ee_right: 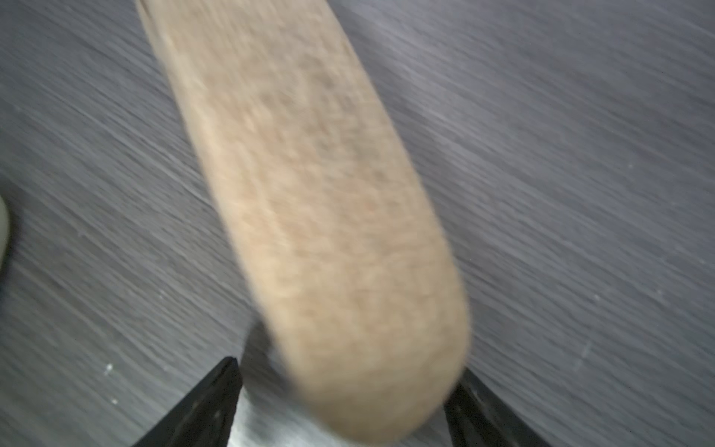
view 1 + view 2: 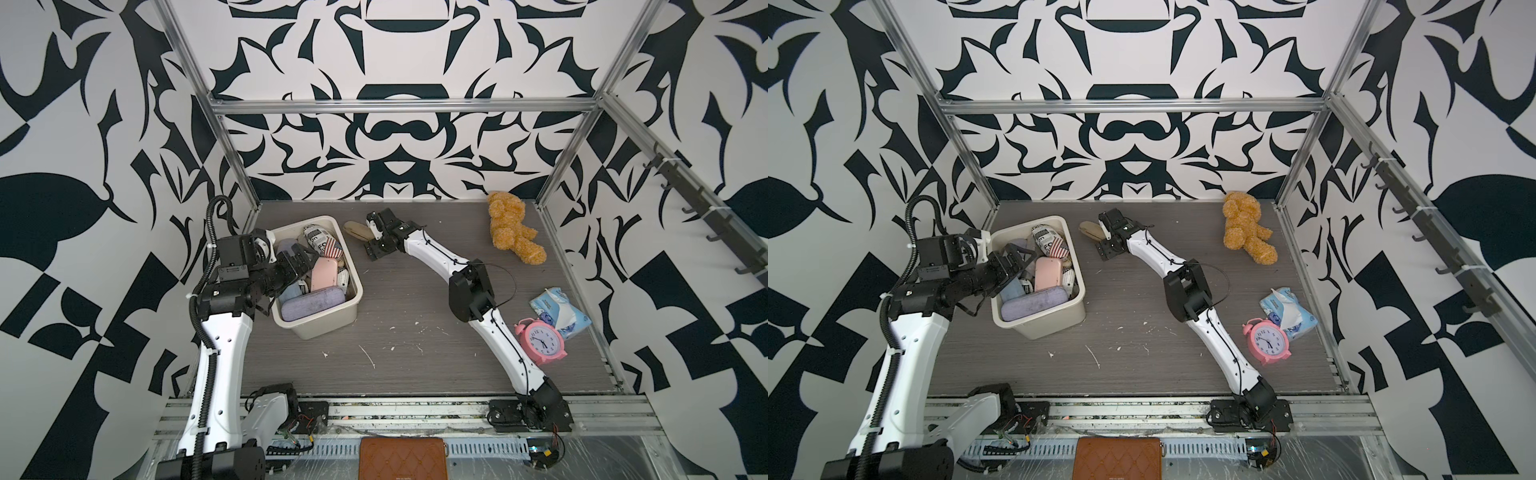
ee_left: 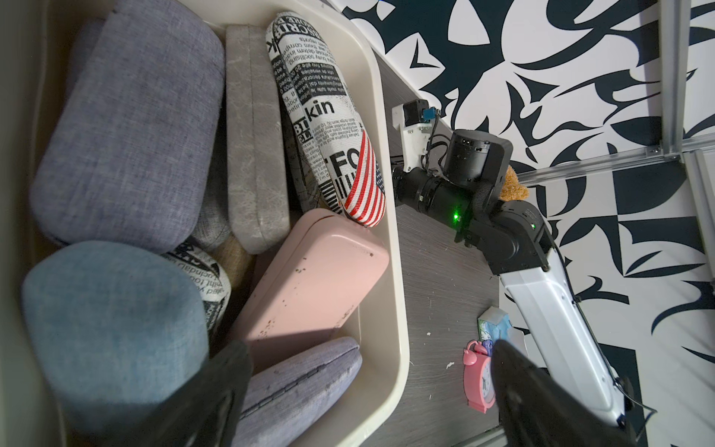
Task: Put the glasses cases into the storage boxes
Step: Adjust the glasses case at the center of the board, then pick up the glasses case at the center of the board.
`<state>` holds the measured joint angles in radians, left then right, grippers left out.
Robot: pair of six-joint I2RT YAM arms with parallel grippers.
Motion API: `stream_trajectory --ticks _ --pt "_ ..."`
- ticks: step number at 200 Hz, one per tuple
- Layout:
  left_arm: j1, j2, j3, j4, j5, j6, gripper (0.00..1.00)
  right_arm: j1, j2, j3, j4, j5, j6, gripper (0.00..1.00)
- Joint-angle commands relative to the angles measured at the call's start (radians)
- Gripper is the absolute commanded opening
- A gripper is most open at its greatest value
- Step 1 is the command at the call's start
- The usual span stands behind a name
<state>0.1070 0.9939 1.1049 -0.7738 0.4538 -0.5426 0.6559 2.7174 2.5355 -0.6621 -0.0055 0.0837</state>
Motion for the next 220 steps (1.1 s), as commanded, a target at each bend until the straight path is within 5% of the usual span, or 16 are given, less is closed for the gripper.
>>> stream_trajectory --ticks 1,61,87,126,150,174,220 --pt "0.002 -0.012 -0.014 -0.012 0.020 0.006 0.99 0.010 -0.006 0.061 0.031 0.005 -0.039 0.85" --pt "0.002 0.005 -0.019 0.002 0.022 0.013 0.99 0.046 -0.072 -0.033 0.142 -0.080 -0.094 0.82" --pt "0.002 0.019 -0.022 0.003 0.021 0.020 0.99 0.091 -0.171 -0.154 0.207 -0.087 -0.138 0.82" --pt "0.002 0.018 -0.024 -0.007 0.020 0.038 0.99 0.094 -0.381 -0.445 0.348 -0.220 -0.030 0.76" --pt "0.002 0.013 -0.029 -0.003 0.020 0.044 0.99 0.094 -0.496 -0.611 0.423 -0.167 0.015 0.80" --pt "0.002 0.023 -0.022 -0.003 0.026 0.042 0.99 0.094 -0.457 -0.546 0.384 -0.050 0.010 0.86" --pt "0.002 0.014 -0.048 0.005 0.030 0.024 0.99 0.084 -0.197 -0.226 0.308 -0.073 0.023 0.90"
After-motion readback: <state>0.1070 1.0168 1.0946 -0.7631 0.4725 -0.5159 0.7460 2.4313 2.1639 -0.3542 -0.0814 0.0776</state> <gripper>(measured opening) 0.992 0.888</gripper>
